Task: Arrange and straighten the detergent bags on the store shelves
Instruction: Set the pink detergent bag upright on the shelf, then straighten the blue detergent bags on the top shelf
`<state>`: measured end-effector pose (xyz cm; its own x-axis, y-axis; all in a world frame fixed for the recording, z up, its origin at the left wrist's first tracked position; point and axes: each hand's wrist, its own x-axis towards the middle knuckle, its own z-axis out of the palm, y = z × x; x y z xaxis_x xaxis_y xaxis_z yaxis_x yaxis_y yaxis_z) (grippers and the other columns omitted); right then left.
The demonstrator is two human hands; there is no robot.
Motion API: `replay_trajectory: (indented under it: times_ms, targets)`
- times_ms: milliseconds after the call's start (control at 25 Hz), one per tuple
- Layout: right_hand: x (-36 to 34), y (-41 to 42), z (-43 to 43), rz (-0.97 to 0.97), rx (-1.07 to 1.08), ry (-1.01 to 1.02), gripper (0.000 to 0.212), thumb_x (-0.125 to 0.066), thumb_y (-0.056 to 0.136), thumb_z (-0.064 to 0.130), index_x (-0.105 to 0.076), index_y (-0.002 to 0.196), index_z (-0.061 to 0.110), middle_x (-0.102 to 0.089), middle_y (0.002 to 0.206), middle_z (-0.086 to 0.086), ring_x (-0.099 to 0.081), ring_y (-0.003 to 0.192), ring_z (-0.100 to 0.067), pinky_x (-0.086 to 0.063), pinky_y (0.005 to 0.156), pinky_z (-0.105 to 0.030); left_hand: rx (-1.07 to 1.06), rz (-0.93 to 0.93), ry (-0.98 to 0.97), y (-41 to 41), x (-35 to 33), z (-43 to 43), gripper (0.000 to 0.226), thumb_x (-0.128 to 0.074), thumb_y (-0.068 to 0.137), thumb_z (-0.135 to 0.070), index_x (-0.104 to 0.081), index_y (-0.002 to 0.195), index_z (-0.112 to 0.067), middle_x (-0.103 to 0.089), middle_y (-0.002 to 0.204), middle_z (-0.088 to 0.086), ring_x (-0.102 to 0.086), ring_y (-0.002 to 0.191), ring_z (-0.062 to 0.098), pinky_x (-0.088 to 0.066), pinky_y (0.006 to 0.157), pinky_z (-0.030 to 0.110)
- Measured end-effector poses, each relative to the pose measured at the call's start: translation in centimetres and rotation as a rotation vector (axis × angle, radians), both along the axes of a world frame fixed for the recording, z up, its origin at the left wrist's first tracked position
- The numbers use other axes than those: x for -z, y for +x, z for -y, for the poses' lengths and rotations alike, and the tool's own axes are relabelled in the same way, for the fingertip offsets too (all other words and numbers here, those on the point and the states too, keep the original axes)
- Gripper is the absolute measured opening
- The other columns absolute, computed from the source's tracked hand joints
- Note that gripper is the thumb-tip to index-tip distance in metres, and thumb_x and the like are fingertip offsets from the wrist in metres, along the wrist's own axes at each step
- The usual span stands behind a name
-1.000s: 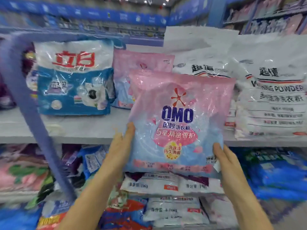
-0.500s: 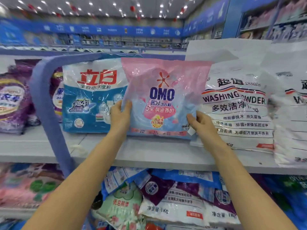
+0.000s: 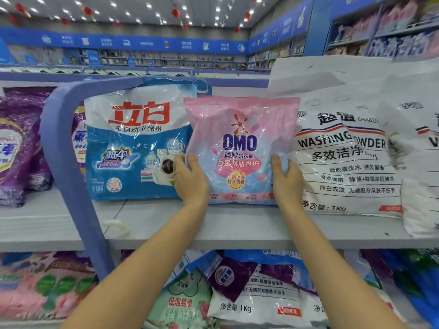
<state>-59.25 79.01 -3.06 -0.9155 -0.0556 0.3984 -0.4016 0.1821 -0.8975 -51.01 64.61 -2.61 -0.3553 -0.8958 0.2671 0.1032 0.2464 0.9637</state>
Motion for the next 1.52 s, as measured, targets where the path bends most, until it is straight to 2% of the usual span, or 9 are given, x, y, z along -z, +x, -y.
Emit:
replay_trajectory:
  times_ms: [240, 400, 560, 760, 880, 1000, 1200, 1400, 1520]
  targets:
    - [-0.6, 0.7, -0.5, -0.071, 0.002, 0.100, 0.043, -0.042, 0.095, 0.041, -0.048, 0.119, 0.005, -0.052, 0.098, 0.001, -0.050, 0.090, -0.017, -0.039, 0.078, -0.028, 0.171, -0.070, 0.017, 1.7, -0.1, 0.4, 0.007, -0.039, 0.097, -0.022, -0.039, 0.101, -0.017, -0.051, 0.094, 0.001, -0.051, 0.095, 0.023, -0.042, 0.075, 0.030]
    - [-0.6, 1.8, -2.4, -0.268, 0.066, 0.199, 0.037, -0.052, 0.092, 0.018, -0.044, 0.127, 0.007, -0.049, 0.123, -0.006, -0.046, 0.114, -0.019, -0.039, 0.098, -0.030, 0.216, -0.191, -0.209, 5.1, -0.7, 0.1, 0.028, -0.051, 0.088, -0.002, -0.038, 0.108, -0.017, -0.050, 0.108, 0.002, -0.052, 0.103, 0.016, -0.042, 0.085, 0.012]
    - [1.5, 6.9, -6.7, -0.497, 0.010, 0.200, 0.026, -0.049, 0.090, 0.017, -0.057, 0.113, 0.008, -0.054, 0.105, 0.002, -0.048, 0.098, -0.007, -0.037, 0.087, -0.014, 0.214, -0.268, -0.493, 12.4, 3.7, -2.4, 0.016, -0.051, 0.087, -0.007, -0.051, 0.098, -0.018, -0.056, 0.093, -0.010, -0.054, 0.088, 0.006, -0.044, 0.082, 0.015]
    - [11.9, 11.8, -11.5, -0.379, -0.033, 0.307, 0.017, -0.050, 0.087, 0.020, -0.063, 0.096, 0.014, -0.061, 0.087, 0.003, -0.054, 0.082, -0.004, -0.049, 0.077, -0.020, 0.248, 0.161, -0.619, 16.5, 16.2, -4.1, 0.013, -0.043, 0.081, -0.026, -0.053, 0.089, -0.022, -0.056, 0.083, -0.012, -0.053, 0.083, 0.000, -0.044, 0.073, 0.015]
    - [16.4, 10.3, -12.7, -0.201, -0.033, 0.501, 0.016, -0.059, 0.086, 0.005, -0.065, 0.100, 0.012, -0.063, 0.093, 0.002, -0.058, 0.088, -0.014, -0.051, 0.078, -0.036, 0.239, 0.562, -0.813, 15.2, 20.8, -3.7, 0.028, -0.046, 0.078, -0.026, -0.058, 0.099, -0.010, -0.061, 0.099, 0.004, -0.057, 0.094, 0.020, -0.047, 0.081, 0.031]
    - [17.6, 7.6, -13.2, -0.126, -0.048, 0.639, 0.023, -0.059, 0.086, 0.007, -0.063, 0.109, 0.008, -0.064, 0.105, -0.007, -0.056, 0.101, -0.023, -0.041, 0.083, -0.028, 0.251, 0.787, -0.949, 12.9, 22.6, -4.4, 0.039, -0.053, 0.077, -0.029, -0.052, 0.110, -0.008, -0.060, 0.108, 0.013, -0.056, 0.099, 0.032, -0.046, 0.087, 0.041]
    - [18.9, 3.0, -11.0, -0.278, -0.054, 0.872, 0.038, -0.065, 0.083, 0.014, -0.058, 0.119, 0.006, -0.059, 0.121, -0.018, -0.051, 0.114, -0.037, -0.046, 0.093, -0.045, 0.292, 1.003, -1.052, 10.1, 26.8, -4.7, 0.055, -0.032, 0.089, -0.049, -0.043, 0.132, -0.017, -0.050, 0.134, 0.019, -0.044, 0.125, 0.040, -0.032, 0.102, 0.057]
    - [21.5, -1.2, -7.7, -0.373, -0.151, 1.053, 0.065, -0.061, 0.086, 0.036, -0.035, 0.142, 0.015, -0.034, 0.148, -0.015, -0.028, 0.136, -0.037, -0.019, 0.113, -0.047, 0.269, 1.125, -1.130, 9.6, 29.7, -4.6, 0.058, -0.024, 0.092, -0.055, -0.039, 0.137, -0.022, -0.051, 0.133, 0.019, -0.043, 0.126, 0.042, -0.020, 0.102, 0.061]
    - [22.7, -3.2, -7.1, -0.331, -0.115, 1.089, 0.067, -0.056, 0.087, 0.046, -0.031, 0.144, 0.019, -0.036, 0.148, -0.011, -0.030, 0.137, -0.032, -0.018, 0.115, -0.044, 0.205, 1.078, -1.155, 9.4, 30.2, -4.5, 0.059, -0.025, 0.092, -0.055, -0.043, 0.137, -0.022, -0.049, 0.136, 0.018, -0.039, 0.130, 0.040, -0.019, 0.104, 0.061]
